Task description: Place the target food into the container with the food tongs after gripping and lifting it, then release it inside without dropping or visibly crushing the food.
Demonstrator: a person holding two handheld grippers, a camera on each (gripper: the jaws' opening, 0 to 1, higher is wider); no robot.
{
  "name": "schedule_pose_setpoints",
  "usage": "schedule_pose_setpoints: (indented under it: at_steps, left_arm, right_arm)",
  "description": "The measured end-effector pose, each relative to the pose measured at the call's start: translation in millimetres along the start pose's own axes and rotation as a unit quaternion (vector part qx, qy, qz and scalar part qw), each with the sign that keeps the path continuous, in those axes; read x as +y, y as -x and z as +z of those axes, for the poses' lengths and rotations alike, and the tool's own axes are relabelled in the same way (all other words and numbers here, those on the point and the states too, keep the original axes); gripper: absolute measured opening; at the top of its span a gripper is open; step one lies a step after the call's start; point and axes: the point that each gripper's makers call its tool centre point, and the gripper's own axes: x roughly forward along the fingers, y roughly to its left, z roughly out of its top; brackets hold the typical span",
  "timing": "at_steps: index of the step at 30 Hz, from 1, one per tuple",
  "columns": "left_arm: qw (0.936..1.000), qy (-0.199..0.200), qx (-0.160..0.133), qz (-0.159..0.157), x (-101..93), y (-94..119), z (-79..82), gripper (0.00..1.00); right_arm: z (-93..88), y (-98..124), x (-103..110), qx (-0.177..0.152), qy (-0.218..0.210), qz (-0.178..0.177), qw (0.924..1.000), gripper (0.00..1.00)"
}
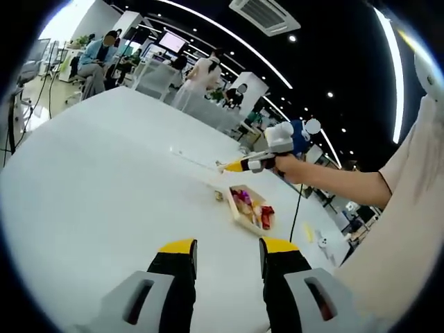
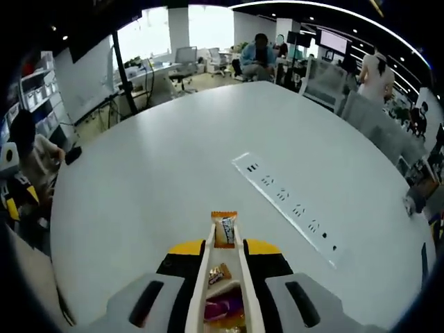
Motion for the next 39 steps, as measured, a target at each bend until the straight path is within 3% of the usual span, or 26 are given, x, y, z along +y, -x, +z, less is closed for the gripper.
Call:
schedule_pose_setpoints:
  at_steps: [10, 28, 39]
  left_arm:
    - [0.9998, -0.018, 0.001, -0.013, -11.2, 6, -0.3, 0.36]
    - [0.9976, -0.052, 0.005, -0.046, -37.7, 2, -0.1, 0.36]
    - [0.9965, -0.061, 0.006, -0.057, -54.5, 1, -7.2, 0.36]
  right_arm:
    - [-6.6, 29, -3, -0.014, -0.015, -0.020, 0.9996, 0.20]
    - [-46.0, 89, -17, -0.028, -0.057, -0.063, 0.9960, 0.20]
    - [-56.2, 112, -12, -0.036, -0.063, -0.071, 0.9949, 0.21]
